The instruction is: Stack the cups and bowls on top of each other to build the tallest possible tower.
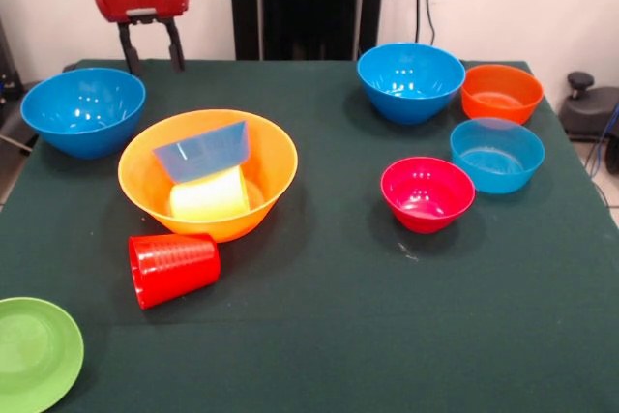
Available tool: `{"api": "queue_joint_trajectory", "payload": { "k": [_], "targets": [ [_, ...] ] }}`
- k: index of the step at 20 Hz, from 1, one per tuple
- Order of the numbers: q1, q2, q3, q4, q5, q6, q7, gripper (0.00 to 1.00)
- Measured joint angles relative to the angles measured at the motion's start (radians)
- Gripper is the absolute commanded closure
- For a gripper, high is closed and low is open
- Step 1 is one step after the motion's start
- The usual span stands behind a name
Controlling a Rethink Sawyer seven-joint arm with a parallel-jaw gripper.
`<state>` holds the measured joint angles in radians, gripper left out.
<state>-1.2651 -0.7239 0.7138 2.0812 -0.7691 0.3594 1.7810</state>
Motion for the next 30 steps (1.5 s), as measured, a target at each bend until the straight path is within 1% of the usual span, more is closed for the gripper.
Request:
{"api": "queue_joint_trajectory", "payload": {
  "k": [7, 15, 25, 30],
  "targets": [
    [0.001, 0.005, 0.008, -0.005, -0.026, 0.0, 0.0, 0.0],
    [-0.003, 0.005, 0.038, -0.008, -0.031, 0.012, 0.0, 0.0],
    [-0.028, 0.006, 0.078, -0.032, -0.035, 0.04, 0.0, 0.0],
    [-0.052, 0.024, 0.108, -0.047, -0.033, 0.056, 0.0, 0.0]
  ]
}}
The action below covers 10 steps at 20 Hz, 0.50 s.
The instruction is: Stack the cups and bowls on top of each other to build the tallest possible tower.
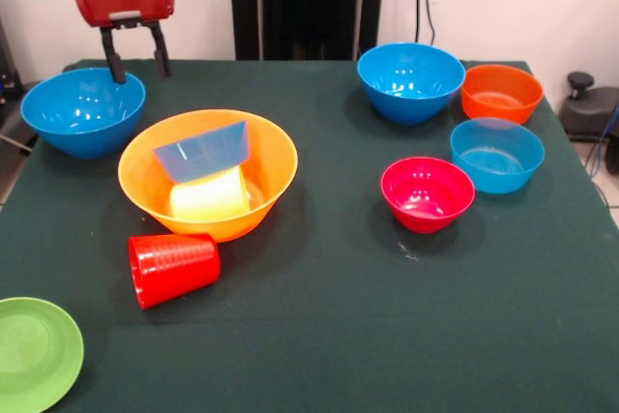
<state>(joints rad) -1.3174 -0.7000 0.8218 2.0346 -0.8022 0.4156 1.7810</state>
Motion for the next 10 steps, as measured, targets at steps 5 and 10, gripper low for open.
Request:
{"api": "queue_joint_trajectory", "payload": {
  "k": [5, 10],
  "targets": [
    [-0.014, 0.009, 0.018, -0.018, 0.0, 0.039, 0.0, 0.0],
    [-0.012, 0.009, 0.024, -0.027, -0.002, 0.062, 0.0, 0.0]
  ]
}}
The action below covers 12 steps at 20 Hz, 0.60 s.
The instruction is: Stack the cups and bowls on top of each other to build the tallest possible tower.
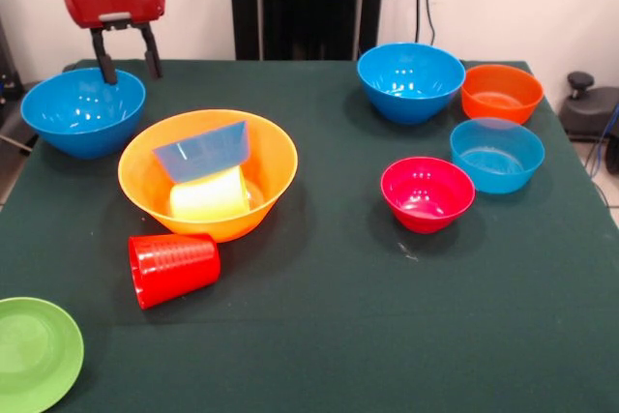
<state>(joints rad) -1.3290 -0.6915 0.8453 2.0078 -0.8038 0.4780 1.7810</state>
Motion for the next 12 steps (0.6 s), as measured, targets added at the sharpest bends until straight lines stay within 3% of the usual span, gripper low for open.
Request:
{"api": "queue_joint_trajectory", "payload": {
  "k": [9, 12],
  "targets": [
    [0.069, 0.016, -0.026, -0.039, -0.044, 0.001, 0.0, 0.0],
    [0.14, 0.044, -0.06, -0.078, -0.104, 0.0, 0.0, 0.0]
  ]
}}
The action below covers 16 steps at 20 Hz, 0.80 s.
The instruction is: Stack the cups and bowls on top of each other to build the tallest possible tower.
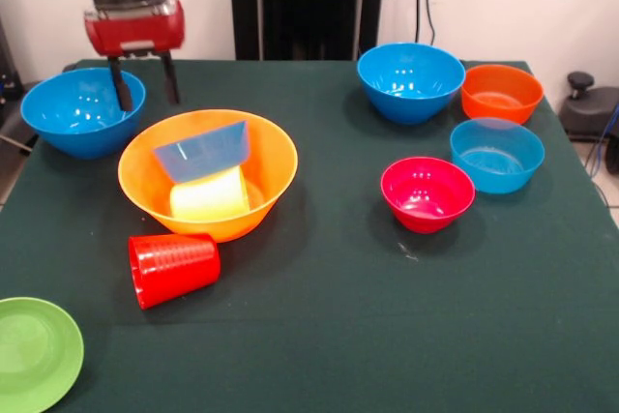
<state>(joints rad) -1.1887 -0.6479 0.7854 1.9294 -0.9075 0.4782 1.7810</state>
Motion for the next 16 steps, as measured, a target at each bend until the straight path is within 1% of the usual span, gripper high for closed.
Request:
{"api": "queue_joint_trajectory", "payload": {
  "k": [3, 7, 10, 16],
  "targets": [
    [0.068, 0.031, -0.03, -0.037, -0.051, -0.008, 0.0, 0.0],
    [0.131, 0.071, -0.056, -0.071, -0.086, -0.03, 0.0, 0.0],
    [0.16, 0.093, -0.07, -0.085, -0.092, -0.048, 0.0, 0.0],
    [0.174, 0.103, -0.099, -0.091, -0.092, -0.072, 0.0, 0.0]
  ]
}}
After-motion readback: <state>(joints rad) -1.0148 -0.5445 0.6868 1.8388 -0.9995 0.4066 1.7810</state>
